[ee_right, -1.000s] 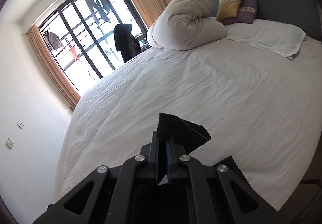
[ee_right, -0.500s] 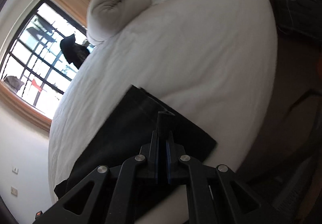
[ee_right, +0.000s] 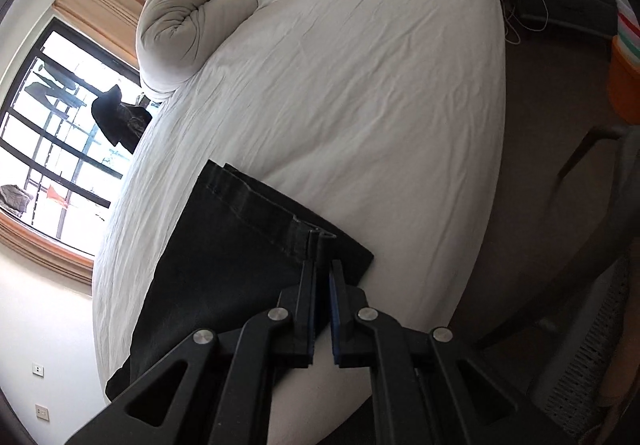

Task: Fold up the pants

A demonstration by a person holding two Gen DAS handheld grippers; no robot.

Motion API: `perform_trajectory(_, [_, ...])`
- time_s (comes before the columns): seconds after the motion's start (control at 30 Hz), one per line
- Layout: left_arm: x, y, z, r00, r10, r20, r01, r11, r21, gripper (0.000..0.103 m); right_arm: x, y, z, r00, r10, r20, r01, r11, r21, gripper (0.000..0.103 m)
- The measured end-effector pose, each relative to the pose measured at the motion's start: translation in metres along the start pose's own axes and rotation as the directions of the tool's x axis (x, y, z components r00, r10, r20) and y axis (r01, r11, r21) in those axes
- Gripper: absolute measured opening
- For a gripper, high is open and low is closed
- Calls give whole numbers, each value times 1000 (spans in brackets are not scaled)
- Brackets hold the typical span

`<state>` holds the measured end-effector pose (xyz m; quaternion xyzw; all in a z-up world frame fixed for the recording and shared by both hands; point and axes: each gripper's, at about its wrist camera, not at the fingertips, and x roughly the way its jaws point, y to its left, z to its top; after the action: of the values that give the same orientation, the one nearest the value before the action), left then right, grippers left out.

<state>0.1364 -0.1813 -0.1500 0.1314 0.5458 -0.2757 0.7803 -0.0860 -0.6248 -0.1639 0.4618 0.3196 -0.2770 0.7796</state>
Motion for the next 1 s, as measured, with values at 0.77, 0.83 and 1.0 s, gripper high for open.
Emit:
perform_trajectory(0.77, [-37,16,3,989,-95,117,110,985,-129,103,7,-4,0,996,-94,4,94,995,-21,5])
perform_trajectory(0.83, [-33,15,3,988,-88,126,103,988,-116,103,8,-5,0,995,-101,-1,101,994,-32,5])
perform_trajectory(1.0, [-44,20,3,985,-90,150,110,985,-132,103,-8,-1,6,969,-248,23,249,967,-53,29])
